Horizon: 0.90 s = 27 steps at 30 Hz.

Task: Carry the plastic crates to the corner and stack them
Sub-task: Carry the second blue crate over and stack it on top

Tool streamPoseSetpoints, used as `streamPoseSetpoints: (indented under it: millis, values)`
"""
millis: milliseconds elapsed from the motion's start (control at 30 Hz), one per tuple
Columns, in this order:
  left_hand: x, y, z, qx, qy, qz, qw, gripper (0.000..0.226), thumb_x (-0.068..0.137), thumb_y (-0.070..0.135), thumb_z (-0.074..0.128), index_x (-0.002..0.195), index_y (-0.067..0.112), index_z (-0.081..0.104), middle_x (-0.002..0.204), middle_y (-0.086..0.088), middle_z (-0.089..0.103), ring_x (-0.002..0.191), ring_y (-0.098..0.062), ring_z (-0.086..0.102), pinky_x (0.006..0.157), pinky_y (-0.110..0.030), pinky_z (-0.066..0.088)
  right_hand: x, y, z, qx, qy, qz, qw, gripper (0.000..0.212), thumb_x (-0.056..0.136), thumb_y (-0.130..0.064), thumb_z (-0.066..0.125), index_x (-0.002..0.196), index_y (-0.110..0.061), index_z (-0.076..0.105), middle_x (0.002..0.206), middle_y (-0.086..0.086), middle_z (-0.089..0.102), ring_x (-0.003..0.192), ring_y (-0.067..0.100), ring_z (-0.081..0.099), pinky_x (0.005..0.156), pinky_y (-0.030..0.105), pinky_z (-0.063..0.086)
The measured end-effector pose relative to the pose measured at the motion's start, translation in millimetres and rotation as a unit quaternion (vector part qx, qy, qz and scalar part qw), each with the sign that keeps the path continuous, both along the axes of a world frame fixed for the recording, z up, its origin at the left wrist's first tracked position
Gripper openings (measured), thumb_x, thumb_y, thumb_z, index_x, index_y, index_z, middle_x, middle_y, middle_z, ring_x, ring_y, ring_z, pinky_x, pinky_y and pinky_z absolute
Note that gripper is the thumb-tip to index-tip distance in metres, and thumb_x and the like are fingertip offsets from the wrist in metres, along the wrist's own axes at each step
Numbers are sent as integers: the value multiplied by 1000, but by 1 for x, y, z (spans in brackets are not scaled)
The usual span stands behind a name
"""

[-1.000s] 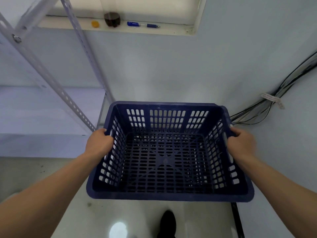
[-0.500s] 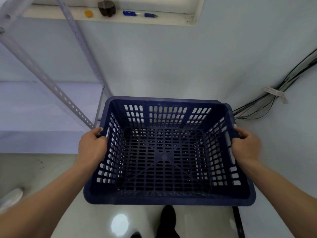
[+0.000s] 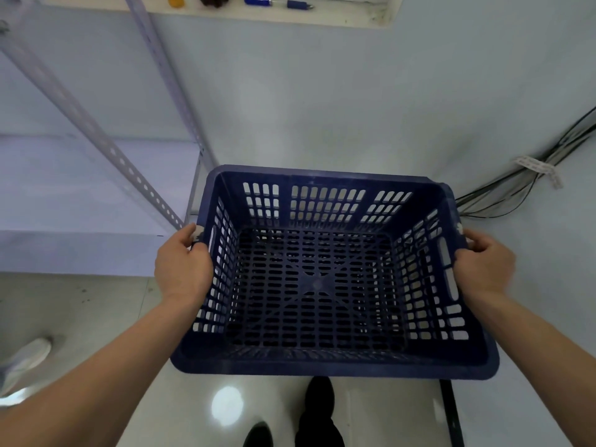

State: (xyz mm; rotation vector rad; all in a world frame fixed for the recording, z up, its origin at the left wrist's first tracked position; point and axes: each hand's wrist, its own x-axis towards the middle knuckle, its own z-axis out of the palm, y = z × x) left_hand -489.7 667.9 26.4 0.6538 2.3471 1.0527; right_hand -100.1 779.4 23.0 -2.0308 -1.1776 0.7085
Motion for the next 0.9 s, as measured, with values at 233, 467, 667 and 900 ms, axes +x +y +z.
streamPoseSetpoints:
  millis: [233, 467, 667, 900]
  values:
    - [0, 12, 7, -38, 49, -61, 996, 52, 85, 9, 45, 132, 24, 62, 120, 1, 70, 87, -28, 68, 86, -47, 56, -5, -1, 2, -5, -50, 39, 998, 47, 88, 7, 56, 131, -9, 68, 95, 7, 66, 84, 29, 61, 75, 33, 44]
    - [-3, 1, 6, -74, 87, -117, 987, 54, 88, -1, 44, 136, 20, 59, 89, 4, 68, 61, -13, 58, 56, -27, 41, 2, 0, -10, -17, -103, 112, 988, 50, 82, 8, 58, 126, -12, 70, 78, 10, 66, 60, 24, 56, 50, 26, 41]
    - [-10, -3, 0, -85, 95, -176, 976, 56, 85, -1, 46, 135, 24, 53, 92, -4, 68, 69, -18, 61, 56, -29, 44, 1, -5, -8, -58, -126, 178, 974, 58, 78, -12, 55, 130, -38, 55, 87, 14, 59, 67, 31, 58, 54, 34, 50]
    - [-11, 10, 4, -131, 105, -227, 959, 52, 82, -8, 48, 126, 19, 46, 96, -13, 66, 78, -32, 61, 67, -40, 52, 19, -31, -10, -49, -116, 212, 969, 68, 86, -2, 52, 146, -33, 44, 92, 5, 63, 75, 22, 60, 64, 34, 50]
